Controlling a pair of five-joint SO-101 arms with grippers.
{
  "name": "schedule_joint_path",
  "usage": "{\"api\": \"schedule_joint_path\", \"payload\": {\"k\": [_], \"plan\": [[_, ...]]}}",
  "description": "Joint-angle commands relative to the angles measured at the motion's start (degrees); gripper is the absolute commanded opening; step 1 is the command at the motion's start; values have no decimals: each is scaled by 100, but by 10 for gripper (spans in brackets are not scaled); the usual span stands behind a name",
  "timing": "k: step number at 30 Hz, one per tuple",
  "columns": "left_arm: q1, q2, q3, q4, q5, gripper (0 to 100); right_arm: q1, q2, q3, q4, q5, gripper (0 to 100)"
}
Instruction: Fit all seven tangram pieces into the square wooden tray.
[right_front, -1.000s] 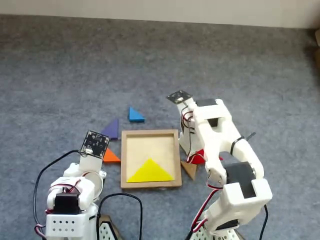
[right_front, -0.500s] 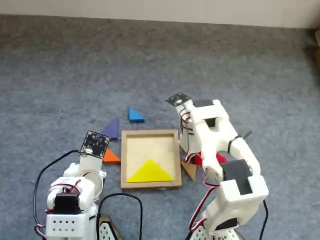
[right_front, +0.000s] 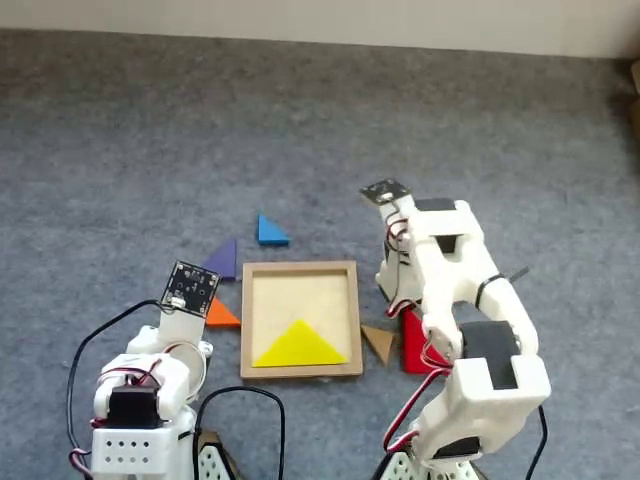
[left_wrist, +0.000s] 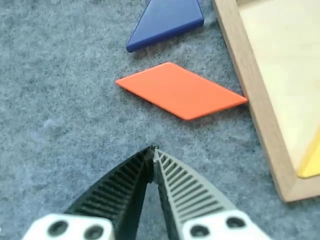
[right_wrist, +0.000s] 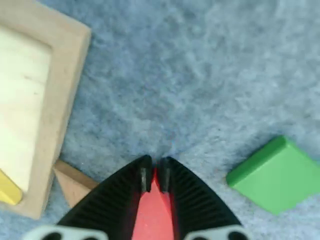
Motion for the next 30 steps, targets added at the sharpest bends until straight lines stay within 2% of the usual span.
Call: {"api": "schedule_joint_path", "payload": {"k": [1, 8, 14, 20, 30], "plan": [[92, -110, 110, 26, 44, 7, 31, -1077, 136, 75, 79, 30], [92, -110, 110, 26, 44, 7, 22, -2870, 1675, 22, 88, 275], [92, -110, 110, 26, 44, 7, 13, -3811, 2835, 66, 1116, 468], [92, -110, 110, 26, 44, 7, 22, -3960, 3495, 4, 1732, 480], [92, -110, 110, 26, 44, 7, 31, -2615, 3556, -743, 1776, 479]]}}
